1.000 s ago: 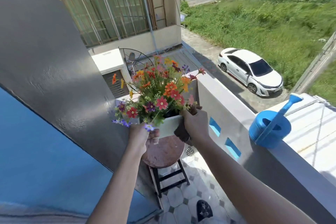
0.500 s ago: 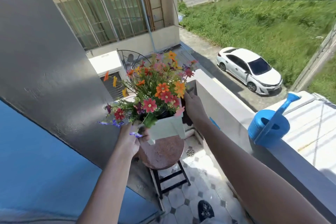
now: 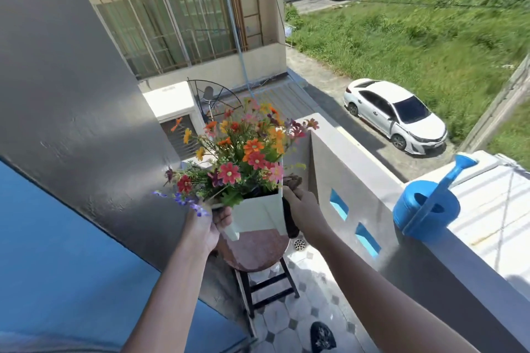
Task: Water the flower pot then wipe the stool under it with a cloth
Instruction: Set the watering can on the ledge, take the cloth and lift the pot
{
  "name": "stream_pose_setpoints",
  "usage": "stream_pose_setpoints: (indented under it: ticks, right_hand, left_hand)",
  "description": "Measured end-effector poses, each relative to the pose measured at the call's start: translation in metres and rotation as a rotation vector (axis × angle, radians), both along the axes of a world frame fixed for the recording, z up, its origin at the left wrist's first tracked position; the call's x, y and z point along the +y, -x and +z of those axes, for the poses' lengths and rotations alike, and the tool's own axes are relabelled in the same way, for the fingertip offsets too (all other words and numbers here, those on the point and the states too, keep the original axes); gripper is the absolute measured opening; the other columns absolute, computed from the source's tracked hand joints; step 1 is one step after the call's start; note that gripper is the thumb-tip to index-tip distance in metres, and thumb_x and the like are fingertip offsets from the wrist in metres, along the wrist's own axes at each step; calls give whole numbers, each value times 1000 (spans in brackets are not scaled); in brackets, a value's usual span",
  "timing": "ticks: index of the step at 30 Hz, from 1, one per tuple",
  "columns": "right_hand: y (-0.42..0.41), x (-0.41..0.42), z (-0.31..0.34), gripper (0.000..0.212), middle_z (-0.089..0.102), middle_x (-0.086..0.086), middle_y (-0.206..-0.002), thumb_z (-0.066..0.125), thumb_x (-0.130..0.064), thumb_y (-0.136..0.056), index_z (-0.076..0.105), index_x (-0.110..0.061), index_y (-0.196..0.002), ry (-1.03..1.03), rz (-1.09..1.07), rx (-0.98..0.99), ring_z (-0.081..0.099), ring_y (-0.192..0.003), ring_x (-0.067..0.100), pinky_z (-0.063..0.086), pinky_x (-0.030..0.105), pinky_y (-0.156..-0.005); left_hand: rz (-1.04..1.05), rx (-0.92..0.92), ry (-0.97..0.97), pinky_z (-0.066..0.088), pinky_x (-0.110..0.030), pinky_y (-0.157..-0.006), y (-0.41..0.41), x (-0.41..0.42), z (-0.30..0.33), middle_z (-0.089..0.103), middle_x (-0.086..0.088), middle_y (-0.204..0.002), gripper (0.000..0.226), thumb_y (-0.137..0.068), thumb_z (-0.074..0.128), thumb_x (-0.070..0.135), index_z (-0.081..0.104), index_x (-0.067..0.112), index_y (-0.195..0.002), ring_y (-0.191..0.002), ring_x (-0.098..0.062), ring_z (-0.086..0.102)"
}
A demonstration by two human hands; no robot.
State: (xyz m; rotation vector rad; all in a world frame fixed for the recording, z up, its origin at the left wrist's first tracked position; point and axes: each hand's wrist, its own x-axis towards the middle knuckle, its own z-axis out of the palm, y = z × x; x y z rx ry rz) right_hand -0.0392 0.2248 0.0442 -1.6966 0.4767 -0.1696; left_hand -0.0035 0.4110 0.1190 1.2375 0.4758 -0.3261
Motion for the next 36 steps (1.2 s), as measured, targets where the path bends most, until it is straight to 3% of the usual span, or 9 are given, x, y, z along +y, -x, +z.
stream_pose_setpoints:
  ticks: [8,11,16,21,24,30,32,34,36]
  right_hand:
    - [-14,-23,63,41,34,-10,-44,52,-25,-102,42,-17,-62,-149,-95,-158,34,-42,14,28,27,-47]
    - [-23,-30,68,46,28,-15,-33,47,-24,-105,34,-15,-62,-151,-114,-93,30,-29,11,24,18,-36]
    - [-24,-34,38,42,41,1,-51,47,-27,-102,42,-12,-63,-36,-153,66,40,-44,17,34,26,-48]
    - [-7,-7,24,41,50,5,-62,50,-32,-100,53,-8,-68,58,-71,40,43,-57,16,32,32,-57]
    - [-4,-2,32,41,47,6,-59,52,-33,-98,52,-13,-63,6,-64,51,46,-58,19,34,33,-60]
    - [-16,-17,69,35,50,12,-66,54,-33,-98,62,-10,-74,-165,-103,-44,50,-60,19,35,31,-60]
    - [-24,-26,78,31,50,13,-68,54,-33,-95,60,-10,-76,-117,-66,-19,50,-62,21,37,34,-62]
    - [-35,-39,82,24,54,17,-73,51,-29,-87,57,-8,-76,-17,-35,37,54,-66,25,45,42,-63]
    - [-41,-53,87,16,57,17,-77,49,-18,-88,57,-6,-82,71,5,88,57,-69,27,49,39,-63]
  left_hand:
    - [-109,-37,-12,39,-12,-32,3,-14,12,60,-9,-54,38,-101,24,3,50,7,-74,-26,-9,49]
    - [-113,5,55,32,-9,-31,3,-13,14,56,-4,-37,38,-101,22,3,46,8,-72,-23,-7,43]
    - [-84,12,67,35,-9,-29,2,-9,15,56,0,-33,37,-103,27,11,49,9,-72,-22,-5,47]
    - [-37,-15,62,42,-12,-28,-5,-9,13,57,0,-34,35,-102,30,9,51,7,-74,-25,-5,52]
    - [-38,-37,8,42,-13,-28,-12,-3,8,57,0,-35,36,-103,29,10,52,7,-76,-26,-6,53]
    - [-117,-44,3,42,-13,-29,-10,-1,5,61,-8,-45,39,-102,23,9,51,6,-75,-26,-9,52]
    - [-147,-50,-28,39,-12,-29,-11,0,3,60,-5,-44,36,-101,28,8,52,7,-74,-25,-8,48]
    - [-207,-34,-49,24,-8,-33,-12,3,3,51,-6,-48,35,-100,28,7,47,11,-70,-26,-8,30]
    - [-270,-32,-79,20,-7,-36,-11,4,7,44,-7,-51,35,-100,27,10,45,12,-69,-27,-7,25]
